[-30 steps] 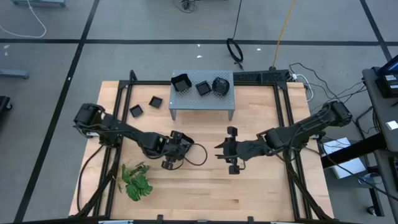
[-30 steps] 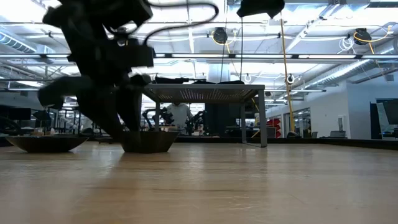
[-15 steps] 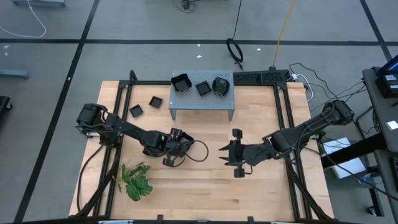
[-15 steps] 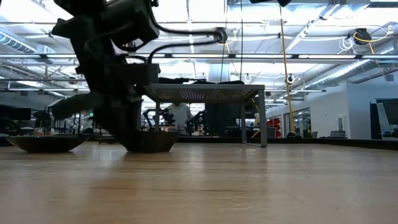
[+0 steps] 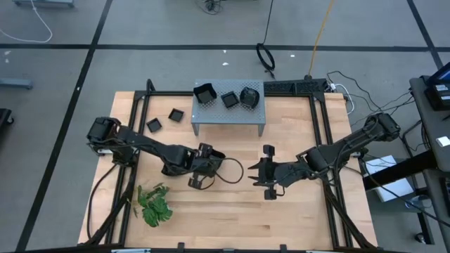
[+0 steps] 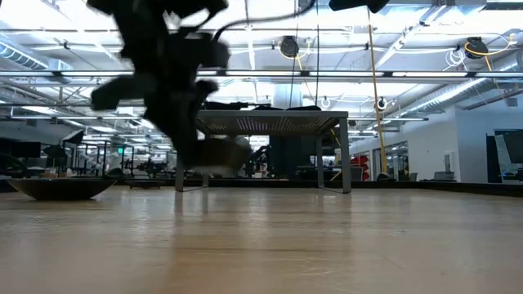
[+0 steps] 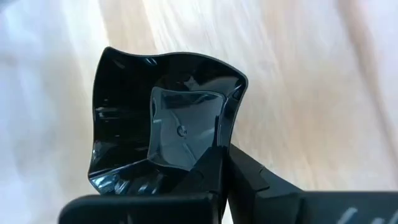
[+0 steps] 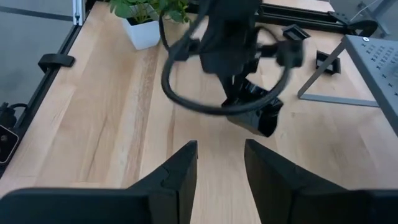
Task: Pick & Place Mini shaped plates
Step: Stack the black distorted square plate on top of the black distorted square plates on the shelf
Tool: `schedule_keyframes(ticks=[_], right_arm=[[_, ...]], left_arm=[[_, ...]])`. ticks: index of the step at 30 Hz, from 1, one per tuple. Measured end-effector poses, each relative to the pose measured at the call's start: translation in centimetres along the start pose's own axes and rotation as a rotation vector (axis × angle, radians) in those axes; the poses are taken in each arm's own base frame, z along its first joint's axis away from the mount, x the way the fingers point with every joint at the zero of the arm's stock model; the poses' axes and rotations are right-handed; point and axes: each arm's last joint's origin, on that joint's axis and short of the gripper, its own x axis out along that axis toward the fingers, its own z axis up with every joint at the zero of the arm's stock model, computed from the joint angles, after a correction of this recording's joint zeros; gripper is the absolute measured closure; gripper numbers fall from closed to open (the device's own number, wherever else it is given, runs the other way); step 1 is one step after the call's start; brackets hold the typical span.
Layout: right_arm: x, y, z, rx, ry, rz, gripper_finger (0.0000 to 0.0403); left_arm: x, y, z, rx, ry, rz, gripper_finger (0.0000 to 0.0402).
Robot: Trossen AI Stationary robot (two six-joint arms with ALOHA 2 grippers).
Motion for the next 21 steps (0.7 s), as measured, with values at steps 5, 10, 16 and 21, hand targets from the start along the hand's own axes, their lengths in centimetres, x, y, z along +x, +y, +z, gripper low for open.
schedule_keyframes(ticks=[5, 10, 16, 21], right_arm=[[0.0, 0.0, -0.1, -0.009, 0.012, -0.002, 0.0282], [0.0, -0.1, -0.4, -0.016, 0.035, -0.006, 0.0283], [-0.1, -0.1, -0.7, -0.031, 0.065, -0.01, 0.0286], [-0.3, 0.3, -1.1, -0.028, 0.091, -0.002, 0.0287]], left_arm=[[-3.5, 1.9, 2.8, 0.001, -0.016, 0.011, 0.0393], [-7.0, 5.8, 4.2, -0.016, 0.019, 0.142, 0.0397], [-10.7, 11.9, 4.3, -0.148, 0.033, 0.285, 0.0386], [-12.0, 17.4, 2.5, -0.3, 0.042, 0.356, 0.0396]])
